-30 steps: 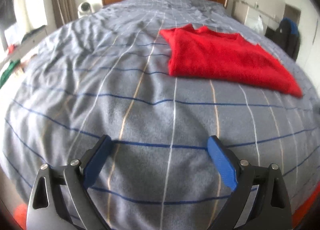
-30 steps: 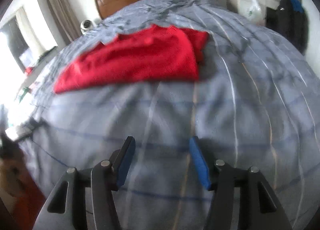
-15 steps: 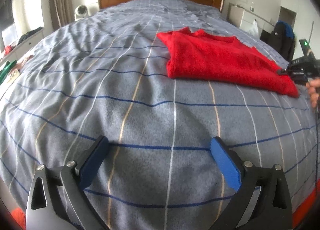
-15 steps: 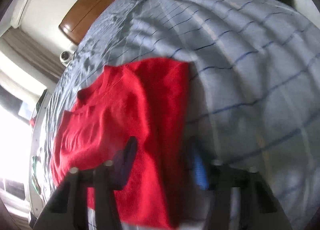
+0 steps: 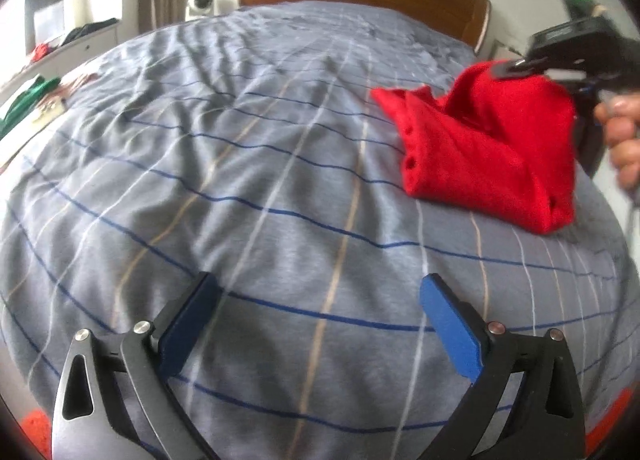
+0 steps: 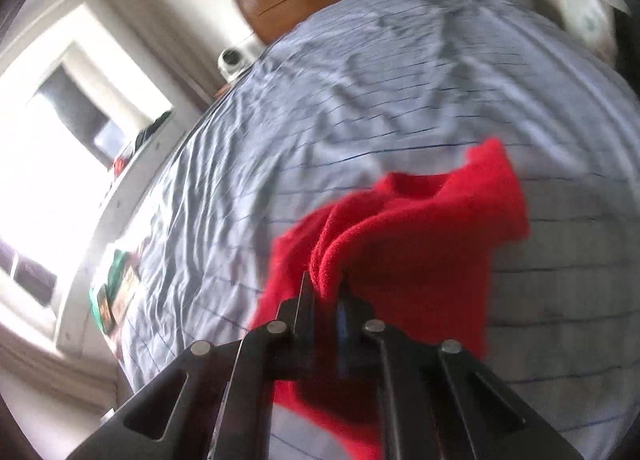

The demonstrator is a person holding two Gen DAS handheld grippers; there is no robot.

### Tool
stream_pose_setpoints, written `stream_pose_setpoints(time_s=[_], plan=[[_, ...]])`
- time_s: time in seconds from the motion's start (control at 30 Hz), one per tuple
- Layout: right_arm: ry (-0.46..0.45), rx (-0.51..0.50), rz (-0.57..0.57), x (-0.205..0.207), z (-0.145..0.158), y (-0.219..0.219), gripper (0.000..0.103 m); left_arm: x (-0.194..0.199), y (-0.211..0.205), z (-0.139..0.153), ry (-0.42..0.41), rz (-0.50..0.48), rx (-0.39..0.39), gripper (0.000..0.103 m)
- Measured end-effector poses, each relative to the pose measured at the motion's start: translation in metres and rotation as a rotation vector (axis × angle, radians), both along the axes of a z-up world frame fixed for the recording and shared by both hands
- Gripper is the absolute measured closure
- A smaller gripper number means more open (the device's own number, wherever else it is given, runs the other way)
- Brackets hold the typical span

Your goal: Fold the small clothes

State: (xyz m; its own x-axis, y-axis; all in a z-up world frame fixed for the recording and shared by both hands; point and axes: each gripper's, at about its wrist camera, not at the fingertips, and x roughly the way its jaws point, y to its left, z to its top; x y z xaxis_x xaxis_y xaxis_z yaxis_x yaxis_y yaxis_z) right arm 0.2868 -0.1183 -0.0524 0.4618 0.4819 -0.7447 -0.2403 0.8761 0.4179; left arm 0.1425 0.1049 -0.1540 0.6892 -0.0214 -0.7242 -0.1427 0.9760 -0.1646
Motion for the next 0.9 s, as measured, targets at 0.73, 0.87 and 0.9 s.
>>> stream_pose_setpoints(time_s=[0.73, 0.87, 0.9], plan=[[-0.056, -0.068, 0.094, -0.044, -0.001, 0.001, 0.031, -0.002, 0.023, 0.002, 0.002, 0.031, -0.084, 0.002], [-0.177, -0.272, 0.282, -0.088, -0.023, 0.036, 0.03, -0.002, 0.021, 0.001, 0.005, 0.036, -0.082, 0.002], [-0.229, -0.366, 0.281, -0.091, -0.029, 0.049, 0.03, -0.002, 0.02, 0.001, 0.006, 0.036, -0.075, 0.002]])
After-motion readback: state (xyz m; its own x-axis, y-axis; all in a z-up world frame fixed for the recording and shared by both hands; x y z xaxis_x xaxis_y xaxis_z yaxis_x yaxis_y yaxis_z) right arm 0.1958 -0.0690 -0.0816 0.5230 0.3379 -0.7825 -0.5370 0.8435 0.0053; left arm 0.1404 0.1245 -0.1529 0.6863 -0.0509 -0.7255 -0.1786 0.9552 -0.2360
